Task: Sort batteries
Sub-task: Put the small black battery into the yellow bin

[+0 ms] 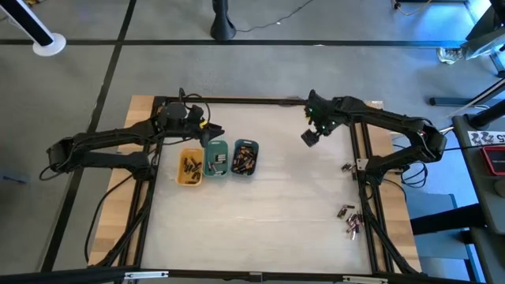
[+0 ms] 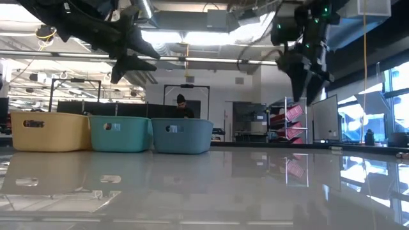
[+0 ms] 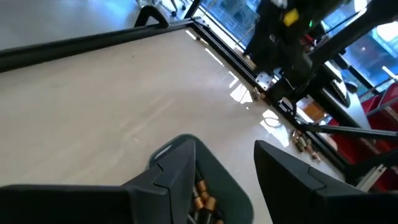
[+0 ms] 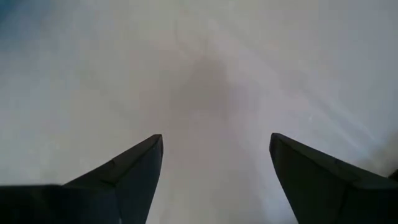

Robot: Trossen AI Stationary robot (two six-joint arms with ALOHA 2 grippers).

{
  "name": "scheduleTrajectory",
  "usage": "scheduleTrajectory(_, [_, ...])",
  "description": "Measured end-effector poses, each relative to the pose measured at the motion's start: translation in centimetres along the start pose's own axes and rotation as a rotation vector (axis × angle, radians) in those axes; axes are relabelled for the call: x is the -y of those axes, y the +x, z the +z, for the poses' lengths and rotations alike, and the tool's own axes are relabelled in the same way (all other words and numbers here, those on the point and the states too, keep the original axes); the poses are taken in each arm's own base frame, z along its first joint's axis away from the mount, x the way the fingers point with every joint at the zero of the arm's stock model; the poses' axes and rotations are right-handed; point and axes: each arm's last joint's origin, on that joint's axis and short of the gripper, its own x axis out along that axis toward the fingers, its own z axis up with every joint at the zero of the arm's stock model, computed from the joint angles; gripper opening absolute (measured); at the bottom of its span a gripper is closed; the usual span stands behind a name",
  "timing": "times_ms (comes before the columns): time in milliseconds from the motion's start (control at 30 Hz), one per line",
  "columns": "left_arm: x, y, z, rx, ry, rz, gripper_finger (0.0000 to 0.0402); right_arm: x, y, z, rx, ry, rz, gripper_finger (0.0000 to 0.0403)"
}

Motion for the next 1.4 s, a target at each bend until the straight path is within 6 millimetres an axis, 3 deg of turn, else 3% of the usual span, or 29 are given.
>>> scheduleTrajectory(200, [0.1,0.0,0.2,0.021,-0.047,-0.009,0.0155,0.6,3.1,-2.4,-0.161,-0.004,0.049,0.0298])
scheduleTrajectory(367, [0.1,0.0,0.2,0.019,-0.057,-0.005,0.0155,0.7,3.7,-3.1,-0.191,-0.029,0.046,0.0298])
scheduleTrajectory(600, [0.6,0.1,-0.3,-0.006,-0.009,-0.018,0.0155,-2.1,3.5,-5.4,-0.300,-0.128,0.019,0.0298])
scheduleTrajectory(867, [2.8,0.5,-1.8,-0.016,0.116,-0.022,0.0155,-6.1,1.8,-8.9,-0.241,-0.171,0.022,0.0298])
scheduleTrajectory(1067, [3.0,0.9,-2.2,-0.005,0.177,0.025,0.0155,-8.5,1.1,-12.1,-0.270,-0.192,0.027,0.0298])
scheduleTrajectory(1400, [2.8,1.2,-2.3,-0.015,0.207,0.033,0.0155,-9.0,0.5,-15.6,-0.368,-0.176,-0.112,0.0298])
